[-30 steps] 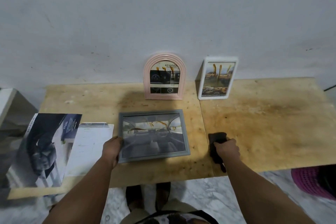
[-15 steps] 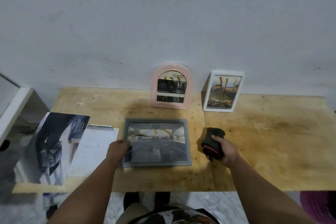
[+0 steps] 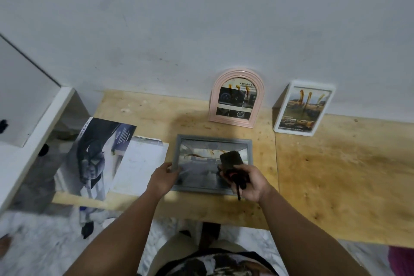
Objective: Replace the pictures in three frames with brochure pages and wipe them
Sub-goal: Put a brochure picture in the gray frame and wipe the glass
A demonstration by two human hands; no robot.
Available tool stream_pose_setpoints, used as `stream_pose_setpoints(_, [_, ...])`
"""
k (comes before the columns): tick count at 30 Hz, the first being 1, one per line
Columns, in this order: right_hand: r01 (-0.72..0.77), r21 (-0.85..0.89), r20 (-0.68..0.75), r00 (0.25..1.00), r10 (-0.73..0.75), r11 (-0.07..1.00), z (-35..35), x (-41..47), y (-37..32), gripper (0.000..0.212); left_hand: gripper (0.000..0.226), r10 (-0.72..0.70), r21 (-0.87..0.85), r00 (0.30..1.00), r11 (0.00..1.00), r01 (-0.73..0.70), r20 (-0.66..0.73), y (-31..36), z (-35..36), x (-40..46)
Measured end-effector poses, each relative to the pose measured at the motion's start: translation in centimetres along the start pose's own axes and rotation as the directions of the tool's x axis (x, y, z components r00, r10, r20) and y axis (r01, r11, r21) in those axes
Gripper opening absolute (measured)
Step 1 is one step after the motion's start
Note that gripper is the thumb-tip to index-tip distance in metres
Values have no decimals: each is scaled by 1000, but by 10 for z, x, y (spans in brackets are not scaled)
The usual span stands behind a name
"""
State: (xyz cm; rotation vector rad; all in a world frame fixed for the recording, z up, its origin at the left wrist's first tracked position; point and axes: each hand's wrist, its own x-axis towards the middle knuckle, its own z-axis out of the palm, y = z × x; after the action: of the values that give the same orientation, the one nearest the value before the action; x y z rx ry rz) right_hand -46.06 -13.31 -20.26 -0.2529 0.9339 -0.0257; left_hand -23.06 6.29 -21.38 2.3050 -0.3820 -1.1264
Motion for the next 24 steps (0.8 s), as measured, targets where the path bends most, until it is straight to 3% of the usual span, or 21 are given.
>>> stream_pose_setpoints(3, [-61,-7,21,998,61,998,5,4,24,53,56,8,38,1000,999,-8,-3,-12,-2,-5])
stream_pose_setpoints(8, [-106,-64,-173,980,93,992,23,6,53,53,49,149,172,989,974,-148,13,-32,-9,-12])
stream_pose_setpoints(11, [-73,-203,-320,947,4,976,45,12,58,47,46,286,305,958,911,-278,19,-45,-10,-12])
stream_pose_setpoints(13, [-2,-440,-366,913,-178,898,67,22,47,48,46,393,380,920,848,-369,15,-50,-10,-6])
stream_pose_setpoints(15, [58,-740,-329,838,-436,670,88,36,31,44,52,459,411,888,806,-426,21,-53,-8,6])
stream_pose_setpoints(18, [46,-992,-45,742,-669,118,118,60,9,34,76,500,461,863,749,-476,78,-60,-1,26])
stream_pose_setpoints(20, [7,-985,122,724,-679,-170,132,78,4,32,94,514,479,850,720,-501,116,-67,6,38])
stream_pose_setpoints(24, [-98,-822,294,770,-566,-561,136,115,21,36,113,539,574,822,620,-536,185,-82,17,51])
